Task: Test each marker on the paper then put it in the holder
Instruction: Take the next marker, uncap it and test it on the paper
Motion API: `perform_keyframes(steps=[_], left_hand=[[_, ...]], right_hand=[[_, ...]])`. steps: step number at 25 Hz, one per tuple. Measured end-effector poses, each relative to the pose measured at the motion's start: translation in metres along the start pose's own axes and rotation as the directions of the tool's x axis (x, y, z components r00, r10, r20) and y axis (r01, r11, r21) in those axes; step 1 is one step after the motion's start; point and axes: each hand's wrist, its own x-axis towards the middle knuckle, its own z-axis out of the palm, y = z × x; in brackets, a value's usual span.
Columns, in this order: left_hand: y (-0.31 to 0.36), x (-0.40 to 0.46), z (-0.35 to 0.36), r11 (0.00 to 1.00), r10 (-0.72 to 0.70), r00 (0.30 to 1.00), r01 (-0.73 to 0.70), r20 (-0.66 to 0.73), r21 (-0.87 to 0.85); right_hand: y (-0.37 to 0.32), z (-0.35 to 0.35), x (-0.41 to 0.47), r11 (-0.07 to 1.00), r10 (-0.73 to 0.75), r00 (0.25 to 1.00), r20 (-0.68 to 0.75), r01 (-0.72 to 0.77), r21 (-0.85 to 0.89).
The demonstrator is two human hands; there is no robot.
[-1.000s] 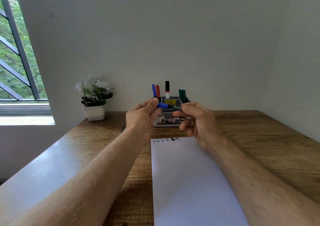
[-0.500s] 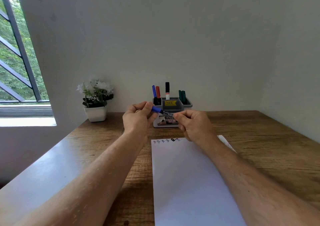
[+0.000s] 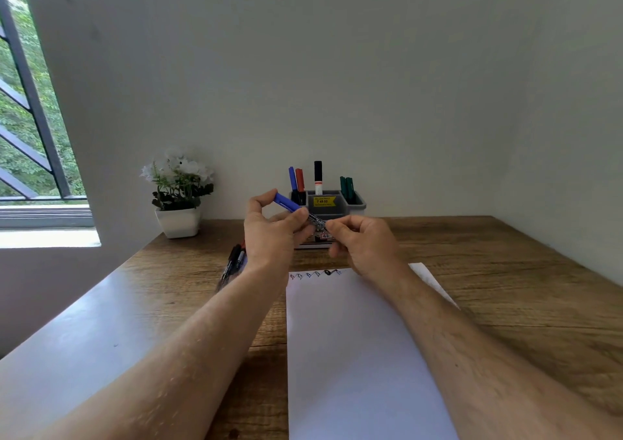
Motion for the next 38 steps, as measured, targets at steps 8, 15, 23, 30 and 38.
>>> perform_keyframes(steps=[8,15,23,30,38], left_hand=[[0.004,-0.003,0.022,0.842,0.45,0.882,-0.471,0.139,0.263],[0.013,0.035,0.071,0.706,0.586,0.785,-0.616,0.199,0.349],[-0.023,0.069,0.095,0.583,0.468,0.826,-0.556,0.314,0.593],[-0.037,0.08,0.1,0.403,0.301,0.898,-0.424,0.32,0.811],[-0.019,0.07,0.089,0.495,0.312,0.939,-0.292,0.146,0.819]], right_hand=[[0.008,-0.003,0.004,0.977,-0.007,0.96,-0.278,-0.054,-0.208],[0.011,0.003,0.009,0.94,0.051,0.98,-0.191,-0.112,-0.323],[0.008,0.004,0.008,0.888,-0.053,0.996,-0.068,0.016,-0.459],[0.009,0.011,0.02,0.648,-0.01,0.996,0.084,0.07,-0.758],[0.01,0.004,0.013,0.835,-0.038,0.999,-0.022,0.02,-0.55]])
